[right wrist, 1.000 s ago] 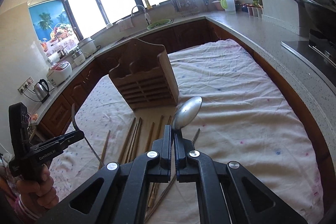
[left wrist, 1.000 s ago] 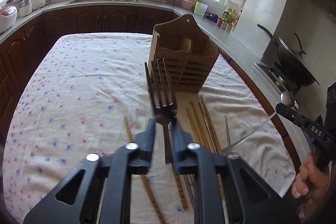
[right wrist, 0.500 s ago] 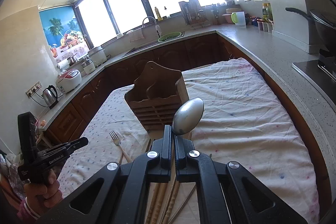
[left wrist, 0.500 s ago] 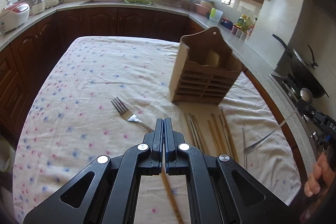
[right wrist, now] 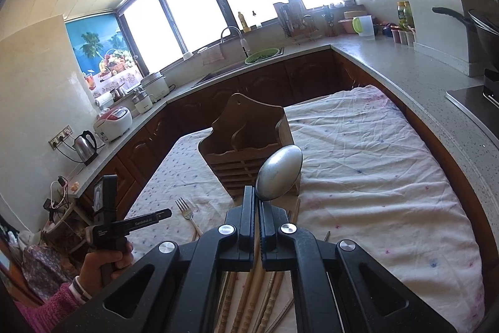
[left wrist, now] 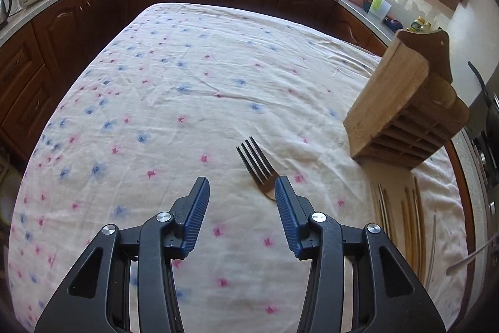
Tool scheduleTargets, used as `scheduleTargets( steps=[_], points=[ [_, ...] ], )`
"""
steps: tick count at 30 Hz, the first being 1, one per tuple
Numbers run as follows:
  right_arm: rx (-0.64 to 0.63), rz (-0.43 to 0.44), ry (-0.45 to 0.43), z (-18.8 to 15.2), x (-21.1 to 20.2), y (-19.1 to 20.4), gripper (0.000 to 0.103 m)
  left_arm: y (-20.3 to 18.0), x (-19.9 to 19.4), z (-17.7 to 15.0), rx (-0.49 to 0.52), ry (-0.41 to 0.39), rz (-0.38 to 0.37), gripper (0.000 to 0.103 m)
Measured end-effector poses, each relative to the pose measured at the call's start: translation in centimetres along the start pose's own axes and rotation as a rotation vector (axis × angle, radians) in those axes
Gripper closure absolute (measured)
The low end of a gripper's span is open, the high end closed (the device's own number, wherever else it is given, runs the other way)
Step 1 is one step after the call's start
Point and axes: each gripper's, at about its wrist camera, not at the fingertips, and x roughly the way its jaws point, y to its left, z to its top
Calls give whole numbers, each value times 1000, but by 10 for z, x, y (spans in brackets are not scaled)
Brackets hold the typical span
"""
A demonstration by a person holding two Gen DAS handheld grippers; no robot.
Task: Organize utensils
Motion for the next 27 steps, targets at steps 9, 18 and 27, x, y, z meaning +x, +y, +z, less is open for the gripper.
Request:
scheduleTargets(
  steps=[9,18,27],
  points=[
    [18,-10,10,2,6,-5,101,-9,31,9,16,21,-110,98],
    [13,-3,6,4,9,-1,101,-27,-27,10,100,-103,-122,103],
    [-6,19,3,1,7,9,101,5,6,-6,-29,17,-90,64]
  ],
)
